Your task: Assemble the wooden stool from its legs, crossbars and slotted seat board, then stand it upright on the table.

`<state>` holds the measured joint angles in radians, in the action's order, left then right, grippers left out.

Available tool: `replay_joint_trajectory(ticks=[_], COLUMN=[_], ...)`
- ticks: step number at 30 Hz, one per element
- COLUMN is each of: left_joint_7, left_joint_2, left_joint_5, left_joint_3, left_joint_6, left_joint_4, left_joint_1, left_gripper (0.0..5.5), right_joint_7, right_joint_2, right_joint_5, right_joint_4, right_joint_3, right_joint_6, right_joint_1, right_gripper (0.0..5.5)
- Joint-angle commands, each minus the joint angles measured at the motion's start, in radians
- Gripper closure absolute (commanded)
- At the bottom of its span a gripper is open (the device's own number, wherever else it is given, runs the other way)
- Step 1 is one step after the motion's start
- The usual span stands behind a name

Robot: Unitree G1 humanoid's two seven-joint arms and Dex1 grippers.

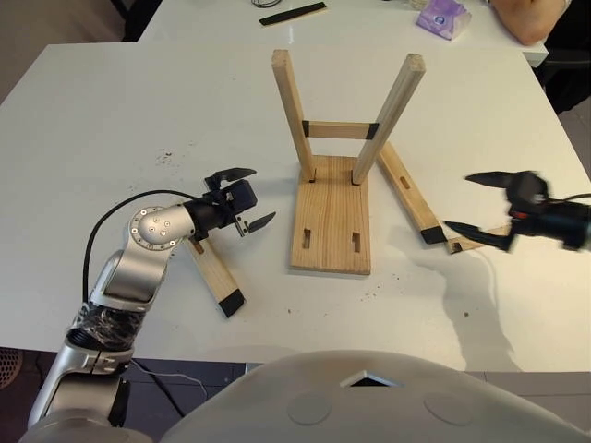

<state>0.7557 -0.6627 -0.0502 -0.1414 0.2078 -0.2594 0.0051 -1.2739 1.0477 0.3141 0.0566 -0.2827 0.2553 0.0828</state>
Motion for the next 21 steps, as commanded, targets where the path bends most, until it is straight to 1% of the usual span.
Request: replay_joint_trajectory(ticks=[1,3,6,8,13,17,21], left_joint_7=[-0.04,-0.044,-0.035,-0.026,-0.01,-0.012,-0.006], left_joint_2=[0.038,0.048,0.05,0.046,0.038,0.047,0.046], left_joint_5=[-0.003,-0.003,-0.002,0.001,0.013,0.008,0.01], left_joint_3=[-0.011,-0.02,-0.033,-0.036,-0.033,-0.042,-0.052], left_joint_6=[0.028,0.032,0.025,0.021,0.018,0.02,0.018], left_joint_4=[-0.019,-0.017,-0.008,-0.004,-0.005,-0.009,-0.001], left_joint_1=[0.007,0.001,-0.008,-0.01,-0.003,0.001,-0.012], left_gripper=[0.7,0.7,0.7,0.7,0.7,0.7,0.7], right_joint_7=[-0.152,-0.191,-0.244,-0.282,-0.337,-0.323,-0.272], right_joint_2=[0.068,0.044,0.021,0.02,0.062,0.031,-0.001], right_joint_5=[-0.052,-0.111,-0.178,-0.197,-0.25,-0.303,-0.363], right_joint_4=[-0.304,-0.428,-0.556,-0.615,-0.767,-0.871,-0.919], right_joint_3=[0.108,0.192,0.28,0.313,0.368,0.405,0.443], right_joint_6=[-0.119,-0.187,-0.304,-0.349,-0.445,-0.517,-0.626], right_joint_1=[-0.236,-0.339,-0.402,-0.418,-0.46,-0.509,-0.491], right_gripper=[0.69,0.69,0.69,0.69,0.69,0.69,0.69])
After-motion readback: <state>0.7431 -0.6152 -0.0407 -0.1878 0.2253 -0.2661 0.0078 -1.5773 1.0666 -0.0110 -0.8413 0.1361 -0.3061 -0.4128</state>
